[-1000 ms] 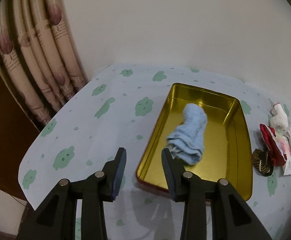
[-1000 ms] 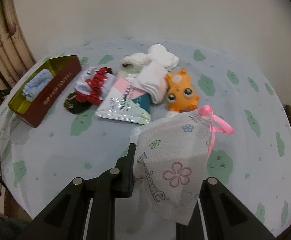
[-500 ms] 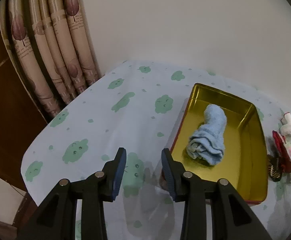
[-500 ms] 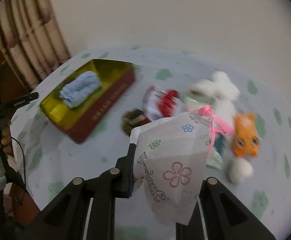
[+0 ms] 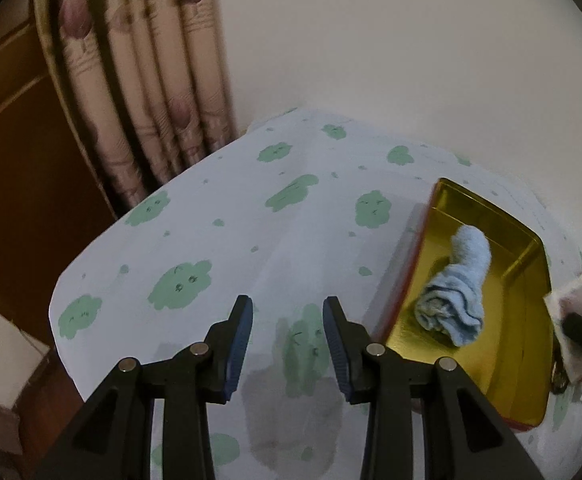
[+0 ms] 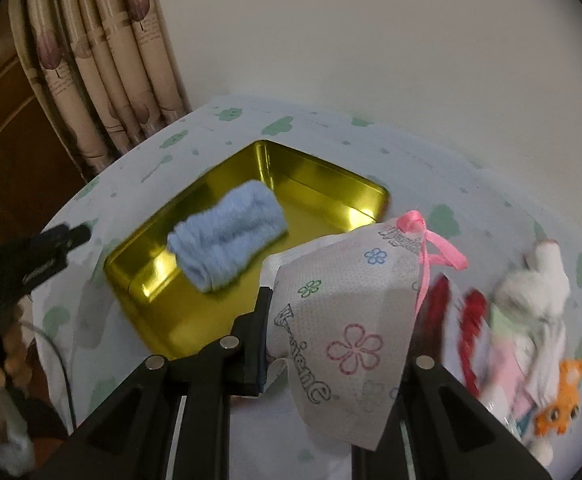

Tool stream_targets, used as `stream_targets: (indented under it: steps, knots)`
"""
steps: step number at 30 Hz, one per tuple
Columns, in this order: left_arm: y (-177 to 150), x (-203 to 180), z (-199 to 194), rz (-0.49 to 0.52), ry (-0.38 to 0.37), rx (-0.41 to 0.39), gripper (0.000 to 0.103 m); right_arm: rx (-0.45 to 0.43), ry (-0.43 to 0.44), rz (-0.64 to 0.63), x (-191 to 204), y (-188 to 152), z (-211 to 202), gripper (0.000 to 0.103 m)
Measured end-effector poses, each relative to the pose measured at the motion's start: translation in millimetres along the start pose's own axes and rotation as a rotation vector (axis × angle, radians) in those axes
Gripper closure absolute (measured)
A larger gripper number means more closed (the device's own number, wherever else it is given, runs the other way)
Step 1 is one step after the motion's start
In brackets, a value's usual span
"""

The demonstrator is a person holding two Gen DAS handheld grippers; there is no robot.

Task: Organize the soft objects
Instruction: 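Carry the sachet bag into the tin beside the sock and open the right gripper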

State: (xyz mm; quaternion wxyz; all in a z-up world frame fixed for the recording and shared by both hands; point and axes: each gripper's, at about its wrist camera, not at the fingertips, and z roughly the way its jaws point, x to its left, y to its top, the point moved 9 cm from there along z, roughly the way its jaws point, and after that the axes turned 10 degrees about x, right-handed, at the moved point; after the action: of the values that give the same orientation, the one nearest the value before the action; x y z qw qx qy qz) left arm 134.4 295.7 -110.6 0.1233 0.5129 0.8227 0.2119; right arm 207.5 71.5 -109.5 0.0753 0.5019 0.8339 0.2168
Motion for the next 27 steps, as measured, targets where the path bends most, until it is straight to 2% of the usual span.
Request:
stream_targets:
  steps: [6, 10, 19, 22, 24, 27]
  knots:
    - [0.7, 10.9, 3.4, -0.054, -0.003, 0.009, 0.066, 0.029, -0.063, -0.025, 9.1, 34.8, 35.7, 0.088]
    - [2.1, 11.0, 3.5, -0.052, 0.006, 0.006, 0.066, 0.046, -0.097, -0.006, 3.2, 50.5, 56.2, 0.088]
    - [2.3, 6.8, 3.8, -0.029, 0.020, -0.004, 0.066, 0.093, -0.132, 0.024, -9.7, 61.5, 83.4, 0.083]
    - [2.6, 7.4, 2.1, -0.031, 0.015, -0.009, 0.066, 0.091, -0.139, 0.027, -11.7, 61.4, 85.2, 0.074]
    - [2.3, 7.7, 2.2, -0.027, 0.017, -0.006, 0.066, 0.083, -0.134, 0.024, -10.1, 61.1, 83.4, 0.062]
    - [2.5, 7.9, 0.5, -0.025, 0.014, -0.008, 0.066, 0.069, -0.134, 0.014, -7.5, 62.2, 78.3, 0.051]
